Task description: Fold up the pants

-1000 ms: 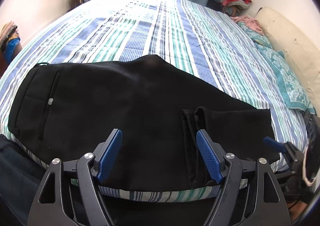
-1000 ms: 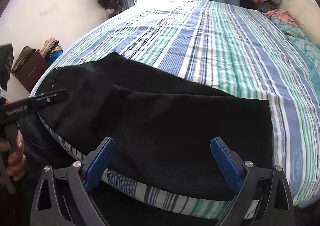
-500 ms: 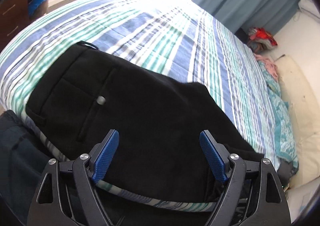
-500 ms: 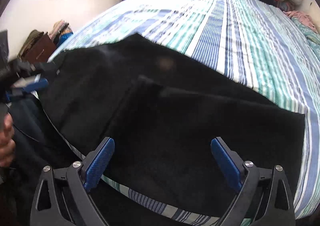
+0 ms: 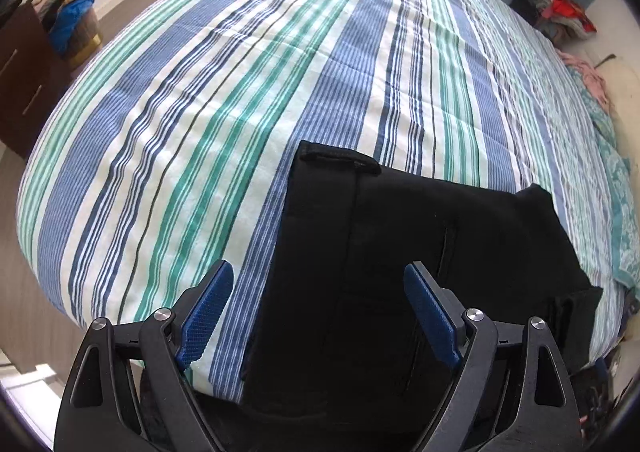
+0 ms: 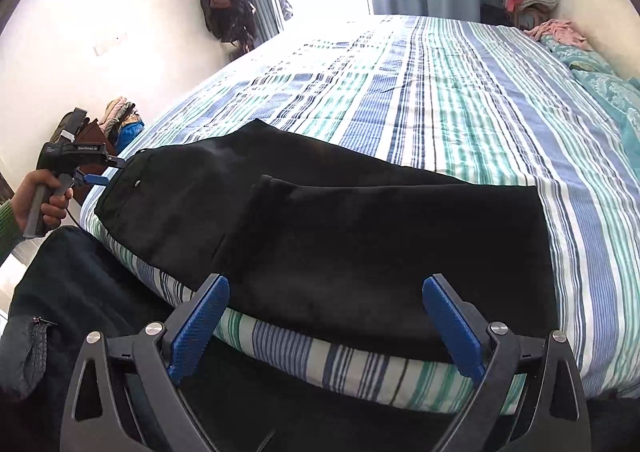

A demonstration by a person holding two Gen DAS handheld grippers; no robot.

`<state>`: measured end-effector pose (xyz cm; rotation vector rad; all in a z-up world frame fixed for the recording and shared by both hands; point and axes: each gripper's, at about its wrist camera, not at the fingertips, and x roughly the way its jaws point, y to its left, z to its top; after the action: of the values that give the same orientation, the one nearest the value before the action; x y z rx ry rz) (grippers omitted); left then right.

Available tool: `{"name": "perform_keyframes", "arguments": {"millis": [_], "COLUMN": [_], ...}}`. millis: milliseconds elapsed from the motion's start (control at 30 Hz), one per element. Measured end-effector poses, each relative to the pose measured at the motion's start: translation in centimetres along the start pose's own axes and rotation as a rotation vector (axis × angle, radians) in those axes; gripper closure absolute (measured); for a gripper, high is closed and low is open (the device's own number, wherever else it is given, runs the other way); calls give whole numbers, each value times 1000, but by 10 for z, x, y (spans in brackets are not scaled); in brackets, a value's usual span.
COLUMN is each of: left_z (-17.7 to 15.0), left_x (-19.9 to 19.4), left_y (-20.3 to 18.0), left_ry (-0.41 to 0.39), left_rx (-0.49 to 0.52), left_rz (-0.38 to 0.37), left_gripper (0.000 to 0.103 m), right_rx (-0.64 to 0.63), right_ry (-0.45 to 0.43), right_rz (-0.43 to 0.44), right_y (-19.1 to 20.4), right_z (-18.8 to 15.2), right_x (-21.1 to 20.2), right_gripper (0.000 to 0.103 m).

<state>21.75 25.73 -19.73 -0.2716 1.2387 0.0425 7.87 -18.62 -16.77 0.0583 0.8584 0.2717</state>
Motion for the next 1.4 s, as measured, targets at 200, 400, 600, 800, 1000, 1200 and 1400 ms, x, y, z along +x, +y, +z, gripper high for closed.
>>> {"name": "perform_keyframes", "arguments": {"millis": [200,400,600,800,1000,1200,1400], "left_z": [5,1,-9,-14,-19,-30,-42], "left_x": [40,33,9,-34,-79,-98,-76], "left_y": [-1,4,-10,-20,-60,-128,-198], "left_ry": [117,145,90,21,-22,8,58], "left_rx": [-29,-52,-35,-83,-60,29,144], "left_rz": [-40,-110,-49,-92,-202,-328,-359], "left_gripper": [8,28,68,84,86,87,86], "right_rx": [35,66,102,131,158,172,192], "right_ry": [-34,-66,-83,-107,-115,-123,-124], "right_rz": [-15,-7,7,18,36,45,41], "right_y": [-8,-19,-29,-37,-43,-45,-49], "right_z": [-16,-15,-15,-15,-14,-14,-16], "right_x": [-19,-19,-20,-24,-23,-24,-26], "right_gripper": [5,5,5,5,5,5,5]}}
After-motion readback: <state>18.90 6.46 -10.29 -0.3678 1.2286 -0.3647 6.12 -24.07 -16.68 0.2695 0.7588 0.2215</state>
